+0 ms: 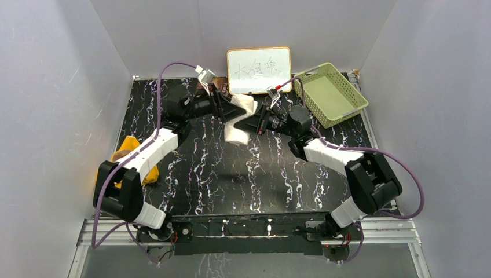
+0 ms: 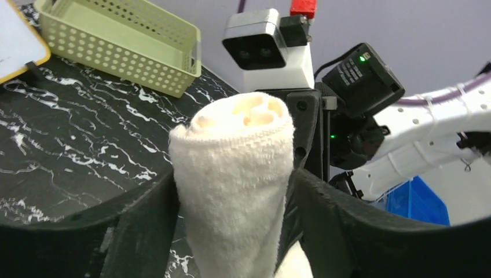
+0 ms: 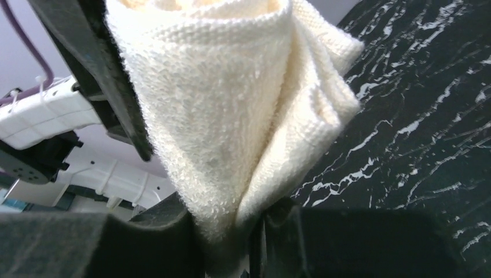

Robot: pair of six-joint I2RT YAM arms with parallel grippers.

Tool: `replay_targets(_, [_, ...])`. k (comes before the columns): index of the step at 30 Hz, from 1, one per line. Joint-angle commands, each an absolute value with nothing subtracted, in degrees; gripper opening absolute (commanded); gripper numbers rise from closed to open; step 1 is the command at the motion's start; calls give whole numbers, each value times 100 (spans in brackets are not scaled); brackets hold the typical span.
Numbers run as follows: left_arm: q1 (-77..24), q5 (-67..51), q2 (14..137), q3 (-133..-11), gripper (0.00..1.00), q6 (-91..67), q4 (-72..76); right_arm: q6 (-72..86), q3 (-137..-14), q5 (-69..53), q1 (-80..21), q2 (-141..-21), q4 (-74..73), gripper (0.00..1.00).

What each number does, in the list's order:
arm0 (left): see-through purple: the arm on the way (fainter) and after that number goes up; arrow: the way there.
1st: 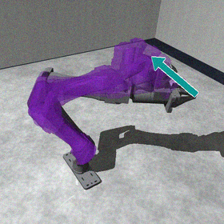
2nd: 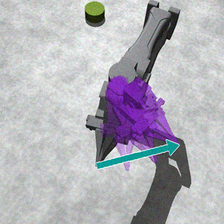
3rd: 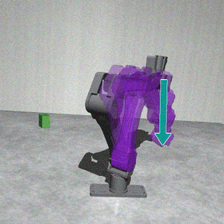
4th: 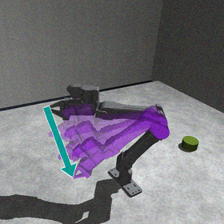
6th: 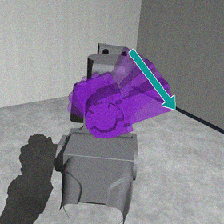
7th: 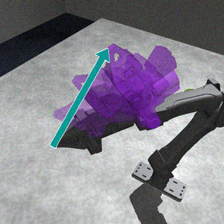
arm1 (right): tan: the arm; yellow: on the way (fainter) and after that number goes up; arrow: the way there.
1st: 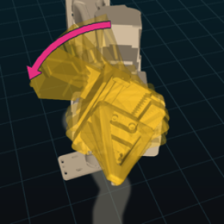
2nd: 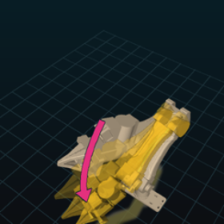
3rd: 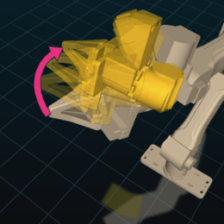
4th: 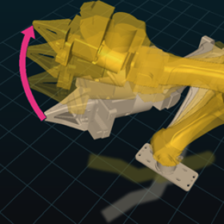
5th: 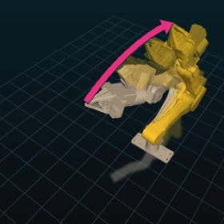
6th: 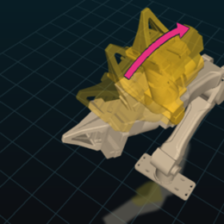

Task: Roll the towels
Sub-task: Place the towel in the bin.

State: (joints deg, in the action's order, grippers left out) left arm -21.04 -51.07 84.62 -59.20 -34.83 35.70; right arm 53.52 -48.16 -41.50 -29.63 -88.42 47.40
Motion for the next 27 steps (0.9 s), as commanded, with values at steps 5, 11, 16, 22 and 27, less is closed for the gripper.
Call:
replay_targets(5, [-1700,-3468,7547,-6547,98,-2982,1818,4249,-5049,-2999,-2518,-7947,3456,0])
replay_targets(11, [-865,-3233,7335,-6722,98,-3312,879,4549,-5854,-2207,-887,-8407,2173,0])
replay_targets(16, [-630,-3514,7274,-6509,98,-3422,686,4131,-7616,-786,-164,-9505,178,0])
replay_targets(22, [-583,-3660,7234,-6387,98,-3298,374,4571,-10225,-1887,800,-11675,-1465,0])
replay_targets(27, [-545,-3710,7257,-6338,98,-3143,105,4946,-11200,-2054,1019,-12848,-1718,0])
